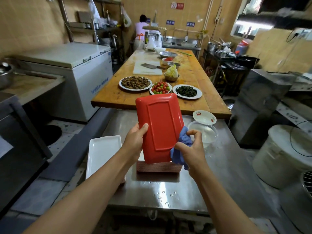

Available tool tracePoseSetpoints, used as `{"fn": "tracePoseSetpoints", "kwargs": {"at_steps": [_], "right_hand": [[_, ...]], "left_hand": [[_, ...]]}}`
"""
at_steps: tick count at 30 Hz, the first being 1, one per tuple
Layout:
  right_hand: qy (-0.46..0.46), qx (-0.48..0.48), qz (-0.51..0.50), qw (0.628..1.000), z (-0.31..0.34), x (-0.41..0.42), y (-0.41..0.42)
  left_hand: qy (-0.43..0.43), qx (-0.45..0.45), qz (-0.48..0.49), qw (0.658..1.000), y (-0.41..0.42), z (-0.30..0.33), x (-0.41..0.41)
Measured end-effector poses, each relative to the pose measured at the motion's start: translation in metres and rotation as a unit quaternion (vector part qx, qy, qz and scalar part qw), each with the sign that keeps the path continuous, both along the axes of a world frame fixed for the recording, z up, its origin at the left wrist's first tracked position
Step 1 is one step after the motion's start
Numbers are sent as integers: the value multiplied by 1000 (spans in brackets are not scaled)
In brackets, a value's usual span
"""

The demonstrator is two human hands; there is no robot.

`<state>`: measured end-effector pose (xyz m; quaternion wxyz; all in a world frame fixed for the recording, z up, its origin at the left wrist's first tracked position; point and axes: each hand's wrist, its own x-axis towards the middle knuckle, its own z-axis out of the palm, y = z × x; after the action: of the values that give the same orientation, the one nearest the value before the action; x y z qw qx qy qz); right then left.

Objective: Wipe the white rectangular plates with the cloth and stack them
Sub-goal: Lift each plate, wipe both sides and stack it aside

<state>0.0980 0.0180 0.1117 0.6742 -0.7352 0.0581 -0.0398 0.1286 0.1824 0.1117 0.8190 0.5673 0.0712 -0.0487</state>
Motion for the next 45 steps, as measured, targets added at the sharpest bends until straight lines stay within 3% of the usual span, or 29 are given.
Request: {"fn": "tracePoseSetpoints", "kwargs": {"at_steps": [3, 6, 9, 11, 14, 20, 23, 27, 34, 38, 41, 45], "right_hand": [[-20, -17, 13, 1000, 2, 3, -12], [-21, -76, 81, 994, 10, 7, -33], [-26, -106, 159, 981, 22, 12, -49], [-38, -123, 182, 975, 27, 14, -56], [-69, -151, 183, 969, 33, 17, -63], [-182, -319, 104, 924, 38, 27, -51], [-229, -354, 93, 902, 40, 25, -51], [-222, -385, 96, 891, 25, 15, -53], [-243, -410, 87, 875, -15, -7, -51], [-293, -493, 20, 819, -18, -10, -32], [-307, -516, 12, 799, -18, -14, -4], [-291, -498, 72, 814, -15, -19, 36]], "left_hand": [[-24, 140, -1, 990, 13, 10, 5], [-120, 282, 46, 951, 33, 38, 17], [-139, 366, -74, 917, 44, 70, 24], [-112, 350, -177, 913, 45, 79, 27], [-108, 301, -225, 920, 43, 75, 28], [-101, 216, -153, 959, 33, 62, 23], [-65, 174, -126, 975, 36, 60, 22], [10, 130, -69, 989, 32, 54, 23], [109, 64, -28, 992, 24, 39, 25], [132, 18, -21, 991, 16, 31, 19], [120, 7, -5, 993, 9, 26, 15], [100, -29, 17, 994, 4, 17, 8]]}}
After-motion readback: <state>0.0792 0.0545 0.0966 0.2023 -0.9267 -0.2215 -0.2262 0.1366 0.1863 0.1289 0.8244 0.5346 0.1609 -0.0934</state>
